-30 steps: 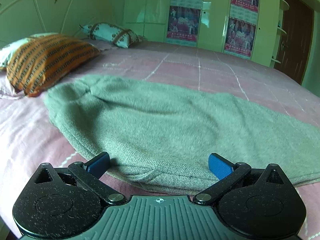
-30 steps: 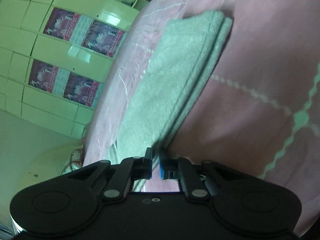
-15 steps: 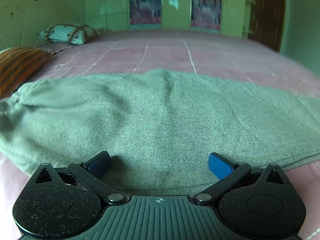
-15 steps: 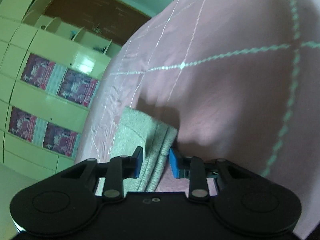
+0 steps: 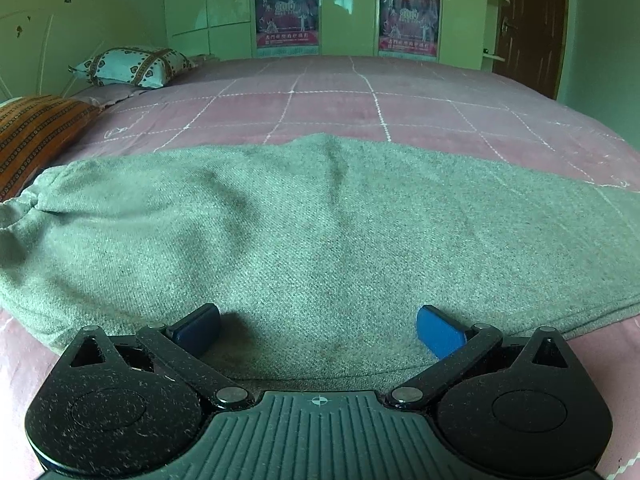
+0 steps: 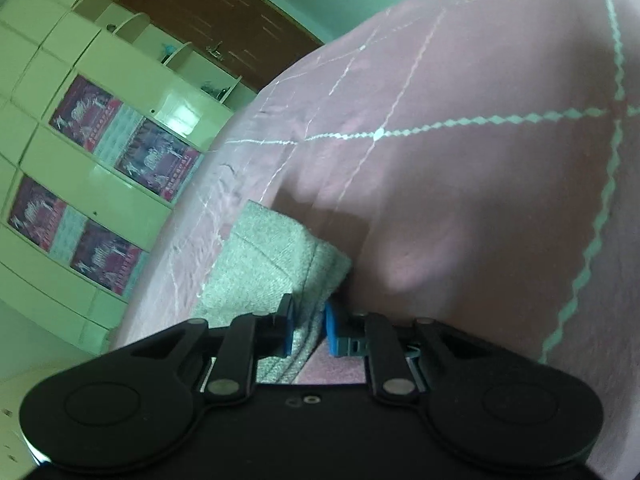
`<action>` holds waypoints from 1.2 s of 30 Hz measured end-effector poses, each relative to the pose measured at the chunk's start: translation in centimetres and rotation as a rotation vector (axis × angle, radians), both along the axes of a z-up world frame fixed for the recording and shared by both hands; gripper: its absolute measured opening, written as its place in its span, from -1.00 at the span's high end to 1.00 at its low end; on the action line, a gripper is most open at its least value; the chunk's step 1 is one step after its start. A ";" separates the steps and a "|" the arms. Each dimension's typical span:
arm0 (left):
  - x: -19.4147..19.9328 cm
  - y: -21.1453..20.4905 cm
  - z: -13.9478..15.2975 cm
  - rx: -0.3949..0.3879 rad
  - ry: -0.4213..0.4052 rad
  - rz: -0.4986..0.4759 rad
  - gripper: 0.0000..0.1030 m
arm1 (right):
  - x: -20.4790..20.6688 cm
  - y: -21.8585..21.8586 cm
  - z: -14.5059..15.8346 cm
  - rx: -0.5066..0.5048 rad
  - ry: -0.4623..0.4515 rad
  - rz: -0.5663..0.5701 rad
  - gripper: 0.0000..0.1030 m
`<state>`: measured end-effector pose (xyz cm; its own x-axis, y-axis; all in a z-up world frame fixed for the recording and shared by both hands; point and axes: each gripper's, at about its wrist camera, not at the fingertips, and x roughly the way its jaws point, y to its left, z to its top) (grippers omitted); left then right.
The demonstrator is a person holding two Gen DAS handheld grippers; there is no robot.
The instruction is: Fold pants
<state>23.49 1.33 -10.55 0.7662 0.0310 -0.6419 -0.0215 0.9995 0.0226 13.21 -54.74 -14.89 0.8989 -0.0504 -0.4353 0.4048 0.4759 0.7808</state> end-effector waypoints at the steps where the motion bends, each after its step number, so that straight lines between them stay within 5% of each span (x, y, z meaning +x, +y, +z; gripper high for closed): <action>1: 0.0 0.0 0.0 0.001 0.001 0.001 -1.00 | -0.1 -0.1 -0.2 0.006 -0.006 0.000 0.89; 9: -0.5 -1.9 2.5 -0.006 -0.046 0.000 -1.00 | -0.2 -0.7 -0.5 0.024 -0.026 0.005 0.83; 14: 0.3 -8.4 3.9 -0.082 -0.053 -0.106 -1.00 | -0.7 -0.1 0.4 -0.002 -0.078 0.014 0.57; 19: 1.4 -15.2 2.7 -0.196 0.031 -0.172 -1.00 | -1.1 0.0 0.6 0.000 -0.075 0.026 0.57; 26: 1.0 -20.8 1.4 -0.116 0.061 -0.237 -1.00 | -1.3 -0.3 0.2 0.022 -0.090 0.027 0.57; 36: 0.5 -21.5 0.6 -0.071 0.033 -0.237 -1.00 | -1.9 -0.9 -0.1 0.091 -0.133 0.004 0.67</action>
<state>23.97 -20.17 -10.00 0.7251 -0.1929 -0.6611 0.2133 0.9757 -0.0508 11.30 -55.67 -15.03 0.9490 -0.0130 -0.3151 0.2934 0.4023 0.8672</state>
